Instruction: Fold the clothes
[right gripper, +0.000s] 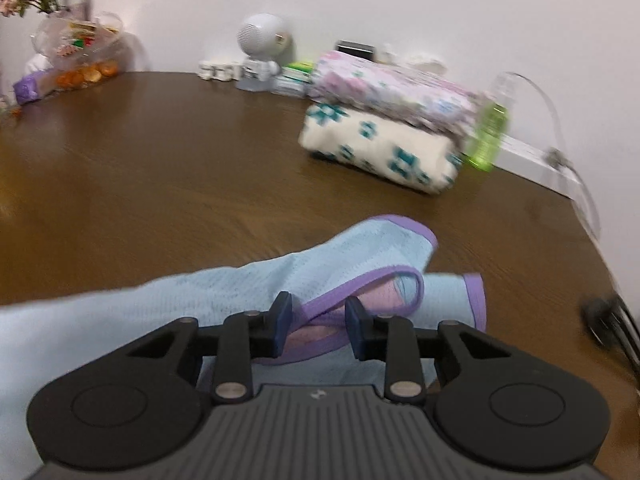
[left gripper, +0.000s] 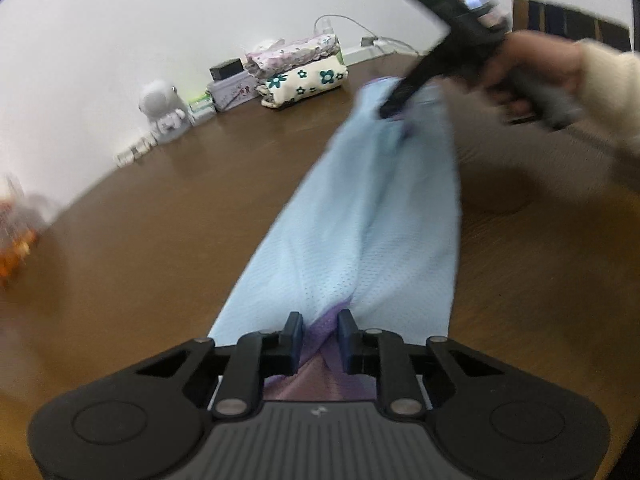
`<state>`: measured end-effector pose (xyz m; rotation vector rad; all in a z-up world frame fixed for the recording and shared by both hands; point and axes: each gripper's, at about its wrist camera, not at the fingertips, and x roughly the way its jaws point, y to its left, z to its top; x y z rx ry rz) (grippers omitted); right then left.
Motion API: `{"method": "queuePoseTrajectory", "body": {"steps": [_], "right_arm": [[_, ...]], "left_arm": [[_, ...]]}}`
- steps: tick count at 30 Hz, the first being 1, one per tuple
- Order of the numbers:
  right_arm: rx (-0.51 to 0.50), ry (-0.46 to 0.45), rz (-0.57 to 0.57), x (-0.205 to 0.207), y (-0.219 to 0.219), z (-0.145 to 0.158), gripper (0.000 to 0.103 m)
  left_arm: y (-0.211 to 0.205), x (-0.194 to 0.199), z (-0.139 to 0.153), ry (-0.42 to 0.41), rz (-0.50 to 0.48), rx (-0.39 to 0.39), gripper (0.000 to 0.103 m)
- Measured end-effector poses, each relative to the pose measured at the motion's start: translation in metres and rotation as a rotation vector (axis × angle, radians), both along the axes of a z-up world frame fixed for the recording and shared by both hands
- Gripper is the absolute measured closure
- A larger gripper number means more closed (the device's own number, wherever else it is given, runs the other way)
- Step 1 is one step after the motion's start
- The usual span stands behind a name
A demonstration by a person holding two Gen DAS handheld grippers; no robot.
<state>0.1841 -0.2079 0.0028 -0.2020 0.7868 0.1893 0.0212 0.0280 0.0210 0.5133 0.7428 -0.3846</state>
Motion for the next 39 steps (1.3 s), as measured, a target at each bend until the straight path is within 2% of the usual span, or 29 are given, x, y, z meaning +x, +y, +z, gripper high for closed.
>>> {"method": "queuePoseTrajectory", "body": {"steps": [7,9,10,11,13,14,16,17,21,22,23,26,29,34,37,39], "right_arm": [[-0.027,-0.001,-0.138,-0.107,-0.021,0.002,0.074],[-0.02,0.005,-0.166,-0.14,-0.023,0.003,0.075],[0.001,0.023,-0.153,-0.157,-0.021,0.005,0.074],[0.041,0.049,-0.129,-0.169,-0.021,0.009,0.075],[0.131,0.048,-0.059,-0.19,-0.021,0.025,0.074],[0.138,0.01,-0.018,-0.197,-0.023,0.037,0.073],[0.107,-0.071,0.046,-0.201,-0.028,0.057,0.066],[0.097,-0.089,0.076,-0.198,-0.031,0.061,0.063],[0.088,-0.007,0.171,-0.16,-0.03,0.042,0.065],[0.082,0.011,0.197,-0.152,-0.027,0.034,0.07],[0.074,0.02,0.213,-0.148,-0.023,0.029,0.077],[0.052,0.039,0.254,-0.142,-0.014,0.015,0.077],[0.062,0.059,0.261,-0.145,-0.014,0.01,0.078],[0.163,0.082,0.161,-0.166,-0.023,0.007,0.078],[0.163,0.069,0.095,-0.188,-0.004,0.008,0.078],[0.183,0.087,0.092,-0.199,0.011,0.009,0.077]], "left_arm": [[0.017,0.06,0.006,0.021,-0.107,0.114,0.083],[0.015,0.079,0.003,-0.011,-0.068,0.147,0.083],[0.014,0.088,0.003,-0.021,-0.02,0.148,0.083],[0.014,0.094,0.005,-0.023,0.023,0.131,0.083],[0.023,0.087,0.019,-0.05,0.078,0.036,0.083],[0.03,0.078,0.028,-0.062,0.103,-0.021,0.074],[0.044,0.057,0.039,-0.084,0.149,-0.117,0.062],[0.051,0.047,0.041,-0.083,0.178,-0.168,0.061],[0.063,0.035,0.025,0.042,0.301,-0.338,0.064],[0.062,0.035,0.021,0.06,0.32,-0.348,0.073],[0.061,0.035,0.018,0.076,0.336,-0.355,0.077],[0.057,0.038,0.009,0.097,0.357,-0.347,0.077],[0.052,0.041,0.007,0.073,0.334,-0.31,0.075],[0.047,0.07,0.008,0.074,0.285,-0.289,0.075],[0.044,0.097,0.007,0.085,0.261,-0.277,0.075],[0.039,0.118,0.007,0.093,0.241,-0.264,0.075]]}}
